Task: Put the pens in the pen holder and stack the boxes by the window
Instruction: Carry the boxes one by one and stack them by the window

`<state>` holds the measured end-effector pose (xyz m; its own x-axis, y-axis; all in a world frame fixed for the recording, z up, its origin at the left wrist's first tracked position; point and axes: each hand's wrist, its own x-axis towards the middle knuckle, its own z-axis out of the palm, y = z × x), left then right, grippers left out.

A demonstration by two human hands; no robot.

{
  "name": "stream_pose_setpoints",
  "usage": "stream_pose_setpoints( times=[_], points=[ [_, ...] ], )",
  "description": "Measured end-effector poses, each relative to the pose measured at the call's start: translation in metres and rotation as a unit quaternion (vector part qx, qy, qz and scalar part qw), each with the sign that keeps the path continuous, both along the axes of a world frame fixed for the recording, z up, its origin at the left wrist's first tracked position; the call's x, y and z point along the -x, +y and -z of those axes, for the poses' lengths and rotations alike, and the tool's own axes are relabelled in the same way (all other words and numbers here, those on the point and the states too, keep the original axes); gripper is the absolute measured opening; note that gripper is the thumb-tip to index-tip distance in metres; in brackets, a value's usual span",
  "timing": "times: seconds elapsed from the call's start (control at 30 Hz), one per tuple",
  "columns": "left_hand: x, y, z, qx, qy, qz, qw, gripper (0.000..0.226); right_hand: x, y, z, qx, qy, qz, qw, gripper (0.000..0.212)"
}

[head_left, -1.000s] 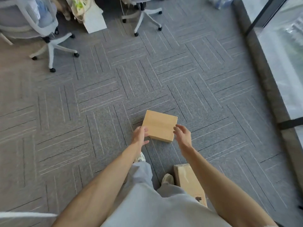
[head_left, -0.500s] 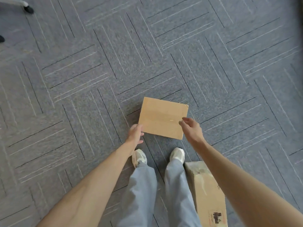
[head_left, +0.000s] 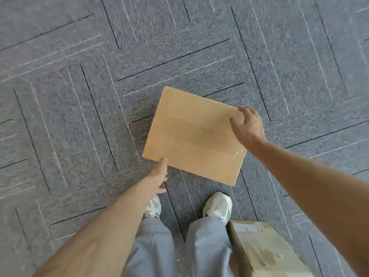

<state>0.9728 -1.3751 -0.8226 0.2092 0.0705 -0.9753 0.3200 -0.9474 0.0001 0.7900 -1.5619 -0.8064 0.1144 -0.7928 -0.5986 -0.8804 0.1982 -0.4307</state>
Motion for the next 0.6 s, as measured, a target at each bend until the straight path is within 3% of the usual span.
stream_pose_setpoints(
  times=[0.2,0.37,0.5,0.6],
  points=[
    [0.011,-0.014,0.018,0.036,-0.052,-0.125,0.99,0.055,0.01,-0.016,0.031,0.013,0.076,-0.15,0.986,0.067],
    [0.002,-0.032,0.003,0.036,-0.086,-0.173,0.981,0.058,0.032,0.007,0.023,-0.09,0.064,-0.127,0.986,0.074],
    [-0.025,-0.056,-0.004,0.081,-0.116,-0.151,0.978,0.054,0.046,0.024,0.018,-0.181,0.036,-0.123,0.975,0.122],
    [-0.037,-0.059,0.002,0.122,-0.13,-0.116,0.977,0.046,0.049,0.022,0.022,-0.203,0.038,-0.11,0.972,0.11]
  ],
)
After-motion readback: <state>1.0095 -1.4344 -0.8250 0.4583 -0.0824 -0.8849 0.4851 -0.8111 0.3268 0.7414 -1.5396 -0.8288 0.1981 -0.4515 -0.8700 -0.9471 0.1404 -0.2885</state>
